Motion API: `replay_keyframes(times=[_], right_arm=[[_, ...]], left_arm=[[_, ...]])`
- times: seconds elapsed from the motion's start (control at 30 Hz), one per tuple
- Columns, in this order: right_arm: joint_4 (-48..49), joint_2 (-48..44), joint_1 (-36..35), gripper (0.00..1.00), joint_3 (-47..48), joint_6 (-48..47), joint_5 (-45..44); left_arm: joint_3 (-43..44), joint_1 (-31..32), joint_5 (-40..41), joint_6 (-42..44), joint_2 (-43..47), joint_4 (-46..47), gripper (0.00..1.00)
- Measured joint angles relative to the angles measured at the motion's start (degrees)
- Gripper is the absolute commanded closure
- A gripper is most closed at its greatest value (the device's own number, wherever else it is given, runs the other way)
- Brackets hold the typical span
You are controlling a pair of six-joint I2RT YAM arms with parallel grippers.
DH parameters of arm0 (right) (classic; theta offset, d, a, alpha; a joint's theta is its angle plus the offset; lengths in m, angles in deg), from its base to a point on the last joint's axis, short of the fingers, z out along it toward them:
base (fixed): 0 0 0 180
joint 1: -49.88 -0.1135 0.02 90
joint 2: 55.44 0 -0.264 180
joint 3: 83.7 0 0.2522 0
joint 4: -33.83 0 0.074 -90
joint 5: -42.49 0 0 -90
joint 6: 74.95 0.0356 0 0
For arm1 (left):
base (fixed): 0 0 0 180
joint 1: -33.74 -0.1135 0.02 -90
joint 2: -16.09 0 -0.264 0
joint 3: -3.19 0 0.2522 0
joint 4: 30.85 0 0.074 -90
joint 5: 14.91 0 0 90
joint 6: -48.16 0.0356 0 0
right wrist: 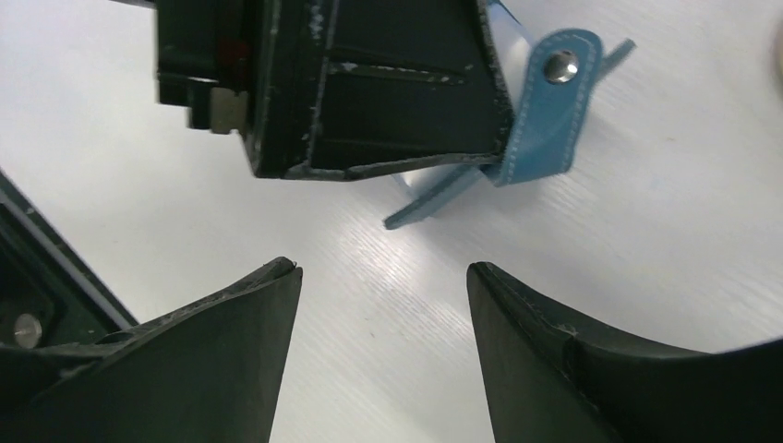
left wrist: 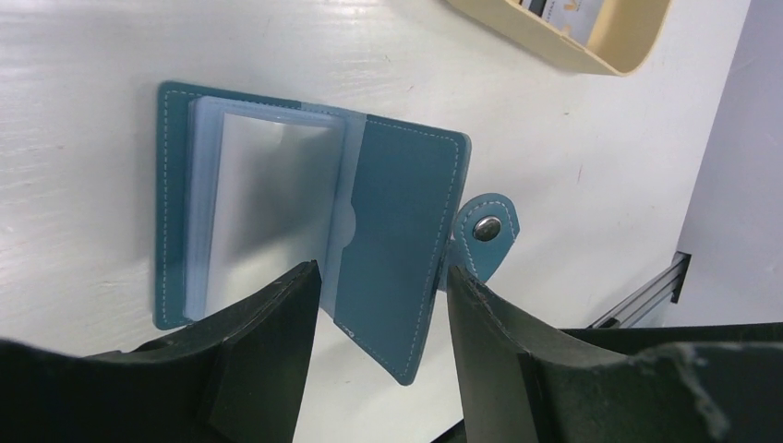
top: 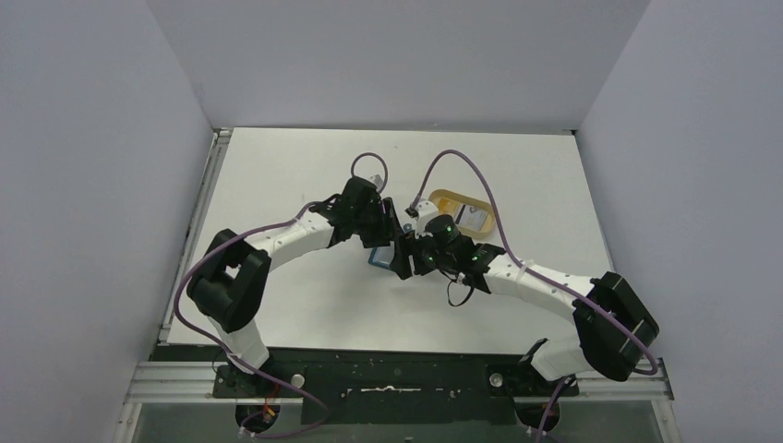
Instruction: Take the credit cards out of the card holder
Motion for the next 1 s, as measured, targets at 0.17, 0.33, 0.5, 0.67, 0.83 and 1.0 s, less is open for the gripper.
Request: replay_keyframes(times=[0.17,0.33,0.5,0.67,0.83,1.0], right_arm=[[-4.24,0.04,-0.13,0.35,0.09,-0.07,-5.73],[-4.13,0.24,-0.13,0.42,0.09,0.98,-8.48],[-1.18,2.21,-0.15,0.55,0.09,2.23,-8.46],[-0.61,3.43,-0.15,0.62,0.09,3.80,-8.57],[-0.55,3.39,-0.20,0.66,-0.24,5.44,-9.79],[-0.70,3.39,-0.11,0.75,-1.36,7.19,-11.98]], left_arm=[[0.24,0.90,-0.04,-0.26,-1.75,-0.09,0.50],[1.01,1.42,-0.04,-0.55,-2.19,-0.22,0.50],[1.86,1.55,-0.02,-0.68,-3.04,-0.48,0.50],[1.86,1.81,-0.02,-0.68,-3.13,-0.79,0.50],[1.97,1.86,-0.09,-0.70,-3.78,-0.70,0.50],[2.01,1.86,-0.17,-1.05,-4.48,-0.63,0.50]])
